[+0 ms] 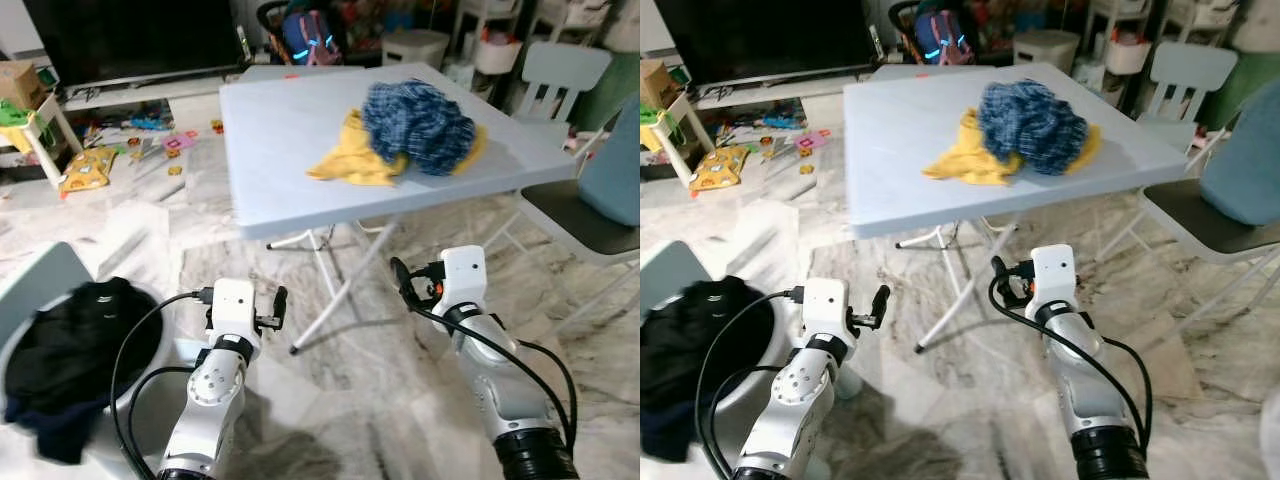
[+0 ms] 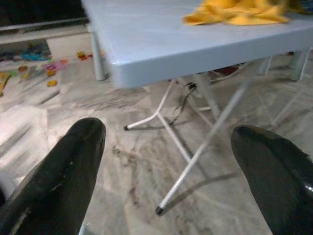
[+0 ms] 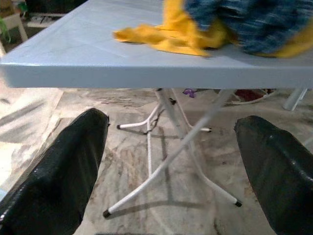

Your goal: Hang hanger

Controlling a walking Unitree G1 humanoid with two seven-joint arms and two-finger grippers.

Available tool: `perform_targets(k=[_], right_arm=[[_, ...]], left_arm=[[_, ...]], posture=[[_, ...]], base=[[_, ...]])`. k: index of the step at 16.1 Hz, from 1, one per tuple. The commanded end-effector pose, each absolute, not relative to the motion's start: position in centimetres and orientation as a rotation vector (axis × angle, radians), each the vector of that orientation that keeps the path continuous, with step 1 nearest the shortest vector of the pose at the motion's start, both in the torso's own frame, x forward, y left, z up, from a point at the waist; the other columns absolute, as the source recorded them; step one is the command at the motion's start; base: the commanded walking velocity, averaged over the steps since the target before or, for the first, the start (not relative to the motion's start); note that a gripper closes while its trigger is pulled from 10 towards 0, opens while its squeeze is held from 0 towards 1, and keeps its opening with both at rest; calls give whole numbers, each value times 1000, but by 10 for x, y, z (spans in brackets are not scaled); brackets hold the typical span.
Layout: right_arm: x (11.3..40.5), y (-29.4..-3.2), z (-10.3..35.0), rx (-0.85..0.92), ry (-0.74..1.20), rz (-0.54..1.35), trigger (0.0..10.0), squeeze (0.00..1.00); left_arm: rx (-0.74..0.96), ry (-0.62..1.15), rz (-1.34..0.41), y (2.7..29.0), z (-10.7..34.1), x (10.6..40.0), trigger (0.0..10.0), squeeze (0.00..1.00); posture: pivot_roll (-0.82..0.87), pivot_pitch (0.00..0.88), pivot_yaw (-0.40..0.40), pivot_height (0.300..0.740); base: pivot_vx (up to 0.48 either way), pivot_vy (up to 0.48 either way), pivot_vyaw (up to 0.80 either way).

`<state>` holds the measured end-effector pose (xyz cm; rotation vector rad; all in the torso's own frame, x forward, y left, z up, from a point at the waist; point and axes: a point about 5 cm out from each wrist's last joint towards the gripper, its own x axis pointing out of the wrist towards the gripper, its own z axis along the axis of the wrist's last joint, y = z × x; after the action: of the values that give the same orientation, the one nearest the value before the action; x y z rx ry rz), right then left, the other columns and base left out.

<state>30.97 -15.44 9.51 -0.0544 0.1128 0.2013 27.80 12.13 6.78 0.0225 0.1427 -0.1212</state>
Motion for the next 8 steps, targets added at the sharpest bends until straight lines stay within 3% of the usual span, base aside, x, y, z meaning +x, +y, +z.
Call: perform_targets(k=[1, 5, 8], right_arm=[[313, -143, 103, -56, 79, 244, 10000, 0], [311, -142, 102, -59, 80, 263, 10000, 0], [310, -140, 103, -63, 72, 274, 10000, 0]], left_arm=[[-13, 130, -87, 132, 70, 279, 10000, 0], [-8, 105, -81, 137, 73, 279, 10000, 0], [-12, 110, -82, 135, 71, 278, 10000, 0]], posture=[[-115, 0, 7, 740], [-119, 0, 5, 740], [-121, 0, 6, 740]], base=[[0, 341, 0], [0, 0, 0], [0, 0, 798]])
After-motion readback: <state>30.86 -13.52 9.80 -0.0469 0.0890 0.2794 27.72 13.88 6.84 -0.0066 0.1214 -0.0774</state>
